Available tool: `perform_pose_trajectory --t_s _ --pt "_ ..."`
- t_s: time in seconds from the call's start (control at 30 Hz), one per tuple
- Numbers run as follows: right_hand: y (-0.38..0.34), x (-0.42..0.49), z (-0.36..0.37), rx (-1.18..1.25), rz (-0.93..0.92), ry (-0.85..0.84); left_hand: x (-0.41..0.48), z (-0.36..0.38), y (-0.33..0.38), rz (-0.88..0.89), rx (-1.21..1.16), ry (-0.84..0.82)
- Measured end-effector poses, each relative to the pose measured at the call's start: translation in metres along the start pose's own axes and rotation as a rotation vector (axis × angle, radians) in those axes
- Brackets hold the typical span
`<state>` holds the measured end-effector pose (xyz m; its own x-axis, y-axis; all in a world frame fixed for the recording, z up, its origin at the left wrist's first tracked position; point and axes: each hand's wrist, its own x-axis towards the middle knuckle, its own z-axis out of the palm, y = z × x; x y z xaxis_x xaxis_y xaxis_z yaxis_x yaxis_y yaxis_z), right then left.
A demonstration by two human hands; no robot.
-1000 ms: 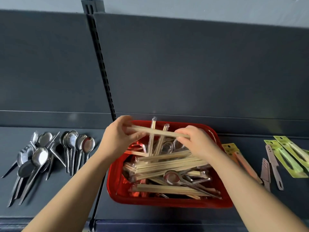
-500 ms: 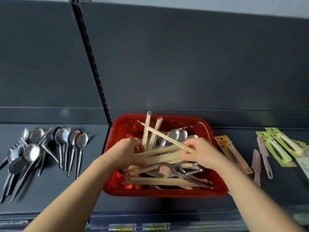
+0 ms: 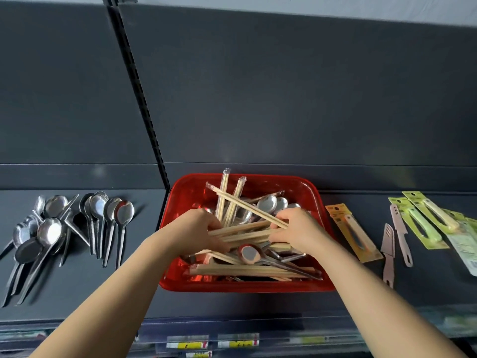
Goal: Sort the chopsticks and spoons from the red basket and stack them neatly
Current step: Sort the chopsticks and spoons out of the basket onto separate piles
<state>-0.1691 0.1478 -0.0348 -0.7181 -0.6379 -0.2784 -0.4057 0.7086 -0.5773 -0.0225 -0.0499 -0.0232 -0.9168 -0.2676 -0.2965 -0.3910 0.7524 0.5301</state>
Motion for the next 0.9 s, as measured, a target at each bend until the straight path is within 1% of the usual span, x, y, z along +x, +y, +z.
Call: perform_pose_trajectory --t_s 0.07,0.17,0.27,0.37,0.47,0.53,0.67,0.77,0.8,0.9 --pt "-0.001 0.001 -0.002 0.028 0.006 0.004 0.001 0.001 0.003 0.001 0.040 0.036" --pt "0.000 0.003 -0.002 0.109 0.016 0.027 0.003 0.004 0.007 0.024 0.146 0.048" --pt "-0.003 0.004 -0.001 0.159 0.007 0.046 0.006 0.007 0.008 0.034 0.236 0.032" --pt "-0.002 0.003 -0.003 0.213 -0.001 0.065 0.010 0.012 0.004 0.022 0.221 -0.020" --pt "0.003 0.003 -0.007 0.195 -0.012 0.070 0.011 0.009 0.003 0.018 0.149 -0.080" --pt "0.006 0.002 -0.009 0.171 -0.003 0.096 0.009 0.004 0.002 0.032 0.109 -0.073" --pt "0.007 0.002 -0.009 0.166 -0.040 0.249 0.002 -0.011 -0.008 0.010 0.041 0.006" --pt "0.004 0.001 -0.007 0.155 -0.051 0.353 -0.009 -0.022 -0.017 -0.025 -0.102 0.050" --pt "0.002 0.001 -0.007 0.175 -0.053 0.349 -0.013 -0.025 -0.018 -0.024 -0.147 0.055" --pt "-0.011 0.000 -0.004 0.288 -0.112 0.258 -0.027 -0.030 -0.017 -0.024 -0.295 0.065"
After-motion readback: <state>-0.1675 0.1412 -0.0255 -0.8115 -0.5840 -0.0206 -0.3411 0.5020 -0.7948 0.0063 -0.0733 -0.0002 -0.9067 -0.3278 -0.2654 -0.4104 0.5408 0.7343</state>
